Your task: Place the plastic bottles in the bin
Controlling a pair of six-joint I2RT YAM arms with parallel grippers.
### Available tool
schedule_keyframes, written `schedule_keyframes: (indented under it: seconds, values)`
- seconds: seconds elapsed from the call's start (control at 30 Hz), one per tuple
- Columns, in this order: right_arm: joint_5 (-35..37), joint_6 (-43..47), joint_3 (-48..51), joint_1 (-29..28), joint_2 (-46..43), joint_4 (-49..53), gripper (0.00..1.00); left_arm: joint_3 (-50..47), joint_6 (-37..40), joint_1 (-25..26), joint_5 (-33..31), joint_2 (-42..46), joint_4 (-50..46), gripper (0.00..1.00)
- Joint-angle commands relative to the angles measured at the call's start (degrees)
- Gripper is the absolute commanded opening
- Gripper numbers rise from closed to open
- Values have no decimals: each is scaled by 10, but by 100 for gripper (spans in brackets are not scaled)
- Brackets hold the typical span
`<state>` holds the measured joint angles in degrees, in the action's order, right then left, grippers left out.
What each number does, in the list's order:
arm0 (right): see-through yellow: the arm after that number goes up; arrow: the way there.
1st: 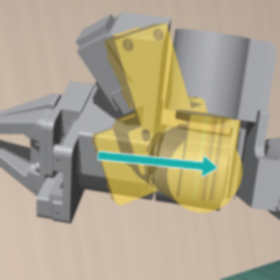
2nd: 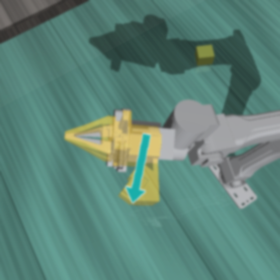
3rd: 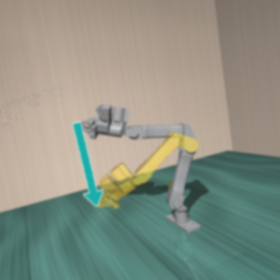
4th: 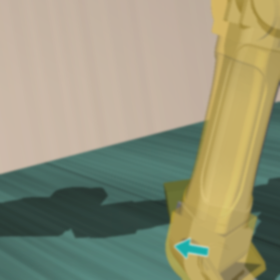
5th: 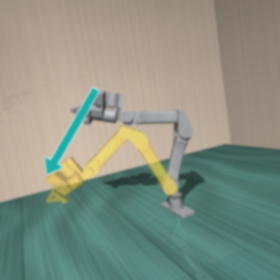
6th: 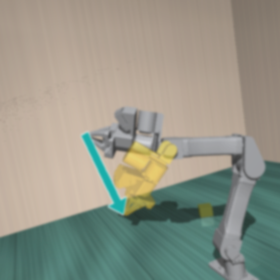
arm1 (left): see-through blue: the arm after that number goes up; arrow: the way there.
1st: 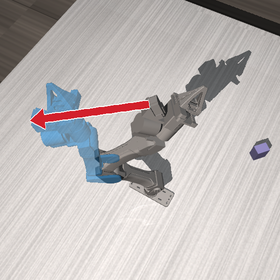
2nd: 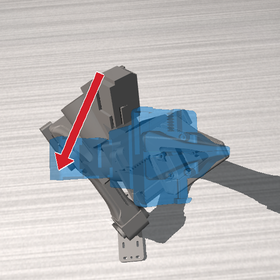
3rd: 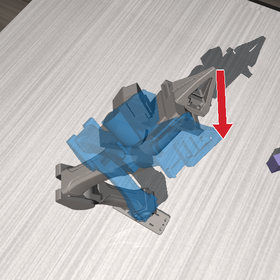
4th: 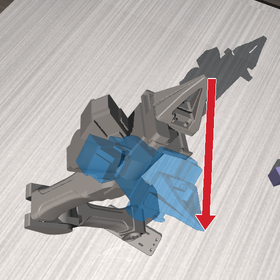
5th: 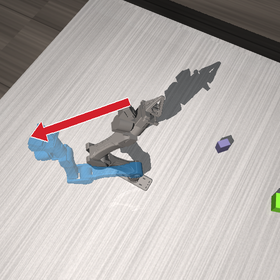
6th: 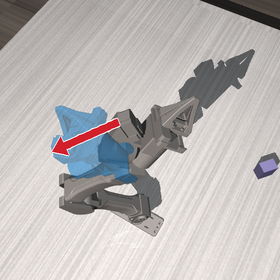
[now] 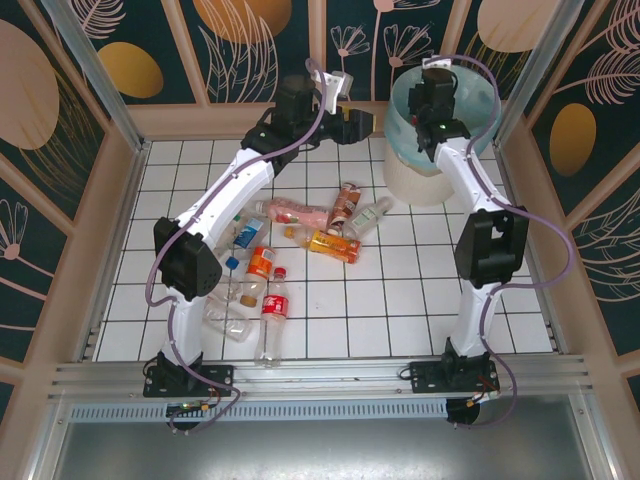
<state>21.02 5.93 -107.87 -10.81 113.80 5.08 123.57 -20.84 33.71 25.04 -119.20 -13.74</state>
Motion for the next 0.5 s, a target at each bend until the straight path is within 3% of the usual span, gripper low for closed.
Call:
schedule_keyframes:
  seconds: [0.0,0.3,0.47]
  values:
    - [-47,-27,20,14,3,1,17,-4,4,0,-1,15,-1,67]
    - [-102,-18,28,32,12,-3,23,-7,1,0,3,13,-1,67]
    - [-141,-31,-12,31,11,32,37,-10,2,0,0,17,-1,67]
